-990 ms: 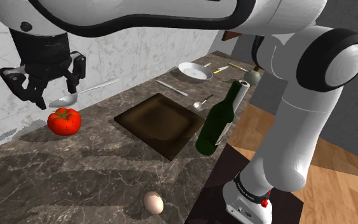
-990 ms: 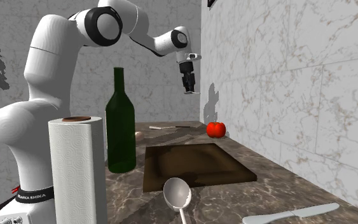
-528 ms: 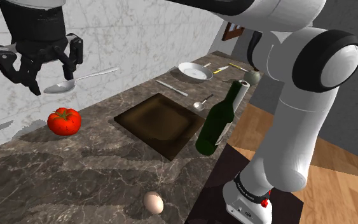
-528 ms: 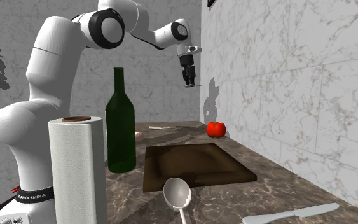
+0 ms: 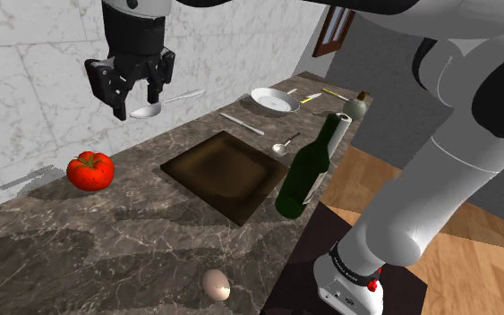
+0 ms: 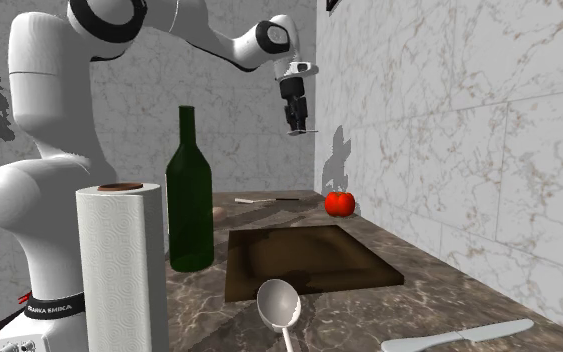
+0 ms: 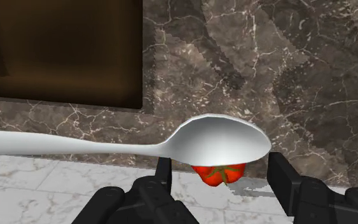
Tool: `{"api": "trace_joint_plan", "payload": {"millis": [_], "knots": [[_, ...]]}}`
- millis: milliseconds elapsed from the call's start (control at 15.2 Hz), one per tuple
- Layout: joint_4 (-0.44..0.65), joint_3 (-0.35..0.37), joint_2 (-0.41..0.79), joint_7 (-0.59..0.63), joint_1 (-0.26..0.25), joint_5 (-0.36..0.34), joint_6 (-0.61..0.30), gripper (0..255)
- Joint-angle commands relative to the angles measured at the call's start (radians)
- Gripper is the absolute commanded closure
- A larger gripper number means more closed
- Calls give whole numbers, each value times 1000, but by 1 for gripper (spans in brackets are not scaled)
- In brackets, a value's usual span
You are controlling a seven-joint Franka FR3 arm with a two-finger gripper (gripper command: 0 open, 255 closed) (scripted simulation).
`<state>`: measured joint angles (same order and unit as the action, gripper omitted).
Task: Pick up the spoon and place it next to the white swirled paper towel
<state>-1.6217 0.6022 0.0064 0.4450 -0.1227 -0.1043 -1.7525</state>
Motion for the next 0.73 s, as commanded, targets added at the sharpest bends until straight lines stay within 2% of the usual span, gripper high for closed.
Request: {"api": "trace_joint_plan", "payload": {"millis": [0, 330, 660], "knots": [[-63, -28, -68, -63, 30, 46, -13, 255], [-217, -121, -221, -216, 74, 133, -39, 255], [-334, -221, -337, -357, 101, 176, -47, 255]]}}
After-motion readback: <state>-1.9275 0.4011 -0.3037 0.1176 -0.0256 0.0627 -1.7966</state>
